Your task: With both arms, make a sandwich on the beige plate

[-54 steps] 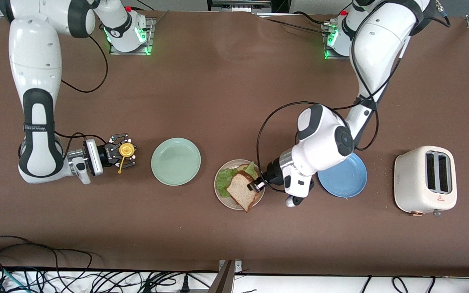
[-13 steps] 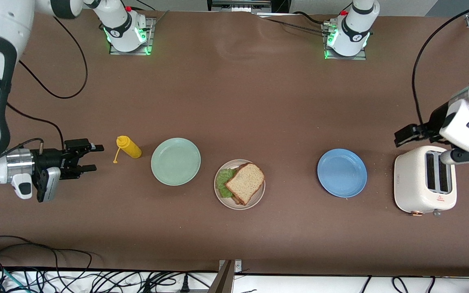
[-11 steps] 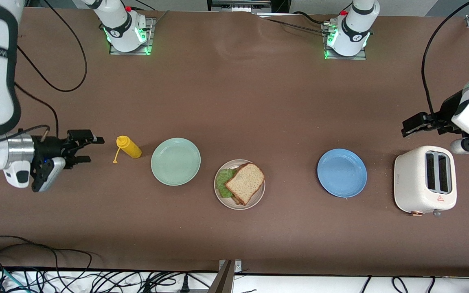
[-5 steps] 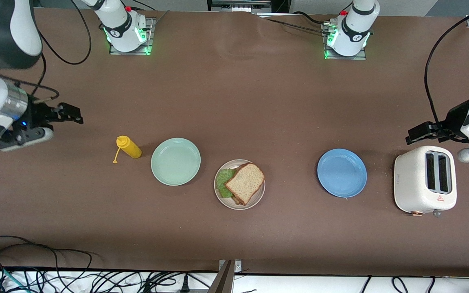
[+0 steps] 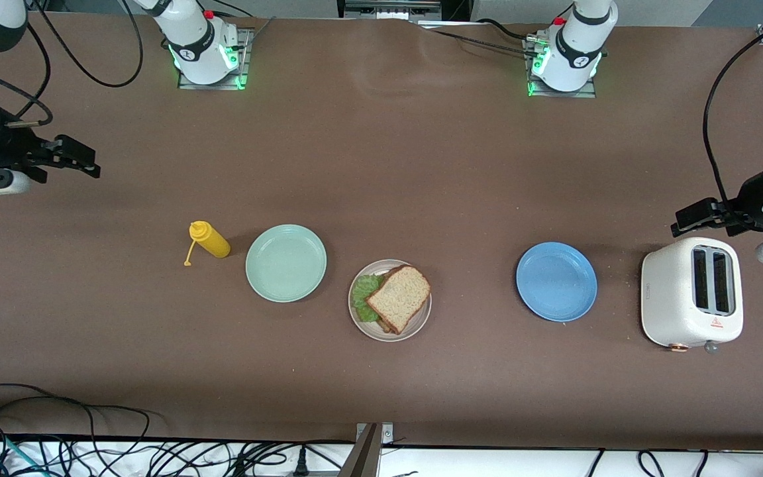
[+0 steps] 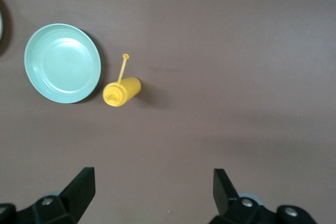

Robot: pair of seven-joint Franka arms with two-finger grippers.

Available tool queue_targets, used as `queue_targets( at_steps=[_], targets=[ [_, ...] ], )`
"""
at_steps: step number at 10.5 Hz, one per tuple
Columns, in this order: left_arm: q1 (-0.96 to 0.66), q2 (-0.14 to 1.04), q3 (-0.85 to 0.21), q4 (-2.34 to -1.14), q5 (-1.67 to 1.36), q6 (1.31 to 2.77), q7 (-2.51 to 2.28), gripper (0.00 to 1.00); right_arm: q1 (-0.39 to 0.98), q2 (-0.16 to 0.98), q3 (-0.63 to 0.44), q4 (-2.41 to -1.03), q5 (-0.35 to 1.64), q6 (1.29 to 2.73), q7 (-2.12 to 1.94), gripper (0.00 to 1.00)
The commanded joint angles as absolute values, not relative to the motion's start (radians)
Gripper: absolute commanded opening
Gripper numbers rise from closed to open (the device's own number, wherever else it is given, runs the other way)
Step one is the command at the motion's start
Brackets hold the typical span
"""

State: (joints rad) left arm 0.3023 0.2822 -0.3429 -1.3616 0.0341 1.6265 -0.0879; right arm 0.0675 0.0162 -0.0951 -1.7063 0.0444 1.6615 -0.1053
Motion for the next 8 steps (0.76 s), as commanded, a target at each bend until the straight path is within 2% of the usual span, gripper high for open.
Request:
queue_targets(
  at_steps=[1, 4, 7, 8],
  targets=[
    [0.316, 0.253, -0.348, -1.39, 0.018, 1.641, -0.058, 1.0, 0.061, 0.017, -0.095, -1.669, 0.041, 1.621, -0.08, 1.0],
    [0.314, 0.255, -0.347, -1.39, 0.021, 1.643, -0.055, 0.97, 0.063, 0.023, -0.094, -1.637, 0.038, 1.552, -0.08, 1.0],
    [0.304, 0.256, -0.354, -1.391, 0.144, 1.643, -0.04, 0.97, 0.071, 0.035, -0.084, -1.637, -0.048, 1.581, -0.077, 1.0],
    [0.308, 0.256, -0.354, -1.39, 0.134, 1.643, -0.04, 1.0, 0.071, 0.034, -0.083, -1.637, -0.052, 1.577, -0.075, 1.0]
  ],
)
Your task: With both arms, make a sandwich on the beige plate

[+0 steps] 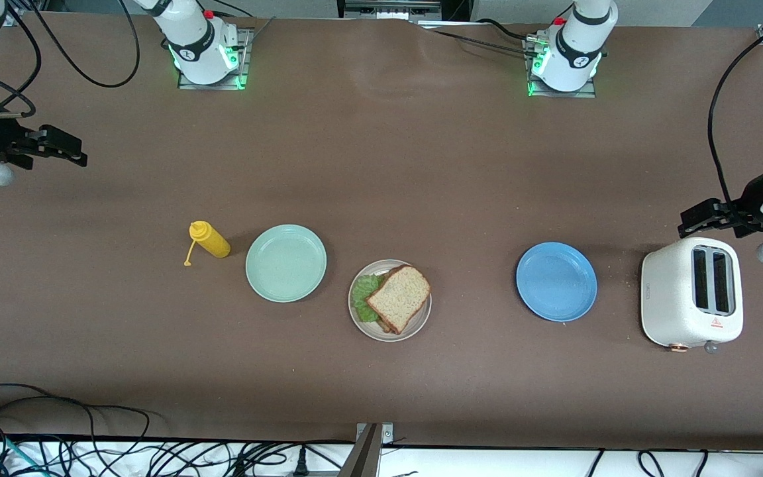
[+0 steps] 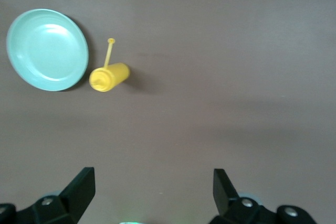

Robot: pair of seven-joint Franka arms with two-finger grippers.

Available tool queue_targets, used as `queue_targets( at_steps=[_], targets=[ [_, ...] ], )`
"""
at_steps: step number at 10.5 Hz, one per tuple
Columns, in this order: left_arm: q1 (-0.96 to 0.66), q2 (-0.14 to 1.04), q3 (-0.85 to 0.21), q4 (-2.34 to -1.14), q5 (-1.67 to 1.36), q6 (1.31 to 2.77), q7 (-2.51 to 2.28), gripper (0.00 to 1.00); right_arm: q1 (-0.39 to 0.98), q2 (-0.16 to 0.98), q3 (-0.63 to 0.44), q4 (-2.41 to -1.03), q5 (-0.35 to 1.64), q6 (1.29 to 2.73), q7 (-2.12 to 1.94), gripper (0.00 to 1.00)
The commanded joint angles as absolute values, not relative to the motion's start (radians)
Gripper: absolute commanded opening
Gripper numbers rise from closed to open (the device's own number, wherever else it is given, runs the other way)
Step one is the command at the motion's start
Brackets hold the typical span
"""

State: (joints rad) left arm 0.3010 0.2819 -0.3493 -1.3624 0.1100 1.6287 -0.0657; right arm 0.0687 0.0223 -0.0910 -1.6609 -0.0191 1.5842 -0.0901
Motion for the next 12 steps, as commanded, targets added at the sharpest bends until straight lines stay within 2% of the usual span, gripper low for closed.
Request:
queue_targets(
  at_steps=[1, 12],
  targets=[
    [0.307, 0.256, -0.354, -1.39, 0.133, 1.64, -0.043, 1.0, 0.069, 0.035, -0.086, -1.637, -0.04, 1.588, -0.071, 1.0],
    [0.316, 0.253, -0.354, -1.387, 0.097, 1.634, -0.1, 1.0, 0.063, 0.054, -0.09, -1.635, 0.023, 1.64, -0.068, 1.0]
  ],
)
